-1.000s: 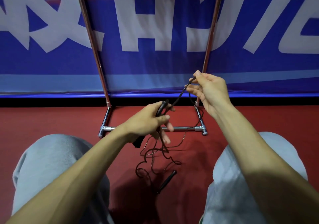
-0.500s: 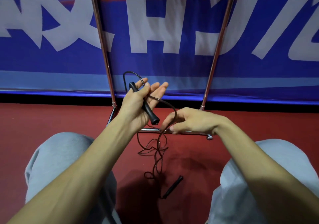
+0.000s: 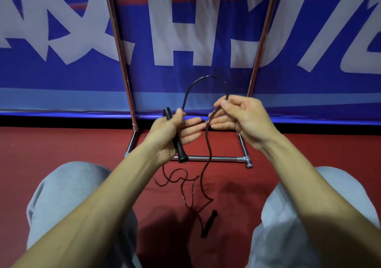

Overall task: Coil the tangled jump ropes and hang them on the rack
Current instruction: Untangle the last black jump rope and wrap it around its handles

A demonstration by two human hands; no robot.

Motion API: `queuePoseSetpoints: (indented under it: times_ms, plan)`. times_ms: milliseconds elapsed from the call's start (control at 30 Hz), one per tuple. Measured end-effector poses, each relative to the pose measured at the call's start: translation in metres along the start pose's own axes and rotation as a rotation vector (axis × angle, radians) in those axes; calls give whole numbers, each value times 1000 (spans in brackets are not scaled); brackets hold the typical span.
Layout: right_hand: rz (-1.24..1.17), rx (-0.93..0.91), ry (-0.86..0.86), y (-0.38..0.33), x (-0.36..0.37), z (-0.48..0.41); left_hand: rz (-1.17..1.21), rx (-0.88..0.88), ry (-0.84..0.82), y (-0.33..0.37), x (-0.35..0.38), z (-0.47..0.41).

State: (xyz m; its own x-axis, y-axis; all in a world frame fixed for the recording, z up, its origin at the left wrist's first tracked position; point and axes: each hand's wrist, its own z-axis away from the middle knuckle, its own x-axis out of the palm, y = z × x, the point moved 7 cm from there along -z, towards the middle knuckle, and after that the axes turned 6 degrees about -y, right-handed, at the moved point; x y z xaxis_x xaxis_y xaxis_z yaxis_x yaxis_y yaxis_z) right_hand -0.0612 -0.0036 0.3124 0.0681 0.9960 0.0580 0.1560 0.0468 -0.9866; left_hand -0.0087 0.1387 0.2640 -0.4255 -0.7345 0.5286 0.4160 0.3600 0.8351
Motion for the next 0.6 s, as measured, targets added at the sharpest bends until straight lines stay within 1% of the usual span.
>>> queuePoseSetpoints:
  times_ms: [67, 133, 267, 333, 400, 467, 533, 600]
  plan:
    - [-94, -57, 74, -7, -7, 1, -227, -34, -56, -11, 7, 1]
    - [-206, -107, 161, -12, -17, 1, -410, -43, -146, -18, 18, 5]
    - [-483, -192, 330, -16, -39, 2, -613, -131, -358, -35, 33, 12]
    - [-565, -210, 397, -14, -50, 4, -651, -177, -405, -41, 34, 14]
    - [-606, -194, 448, -9, -56, 5, -629, -200, -389, -45, 33, 14]
    - [-636, -170, 472, -5, -57, 5, -645, -162, -328, -47, 30, 10]
    - [-660, -152, 470, -2, -53, 5, -651, -118, -271, -48, 29, 7]
    - [-681, -134, 435, -3, -46, 4, -625, -100, -263, -52, 32, 7]
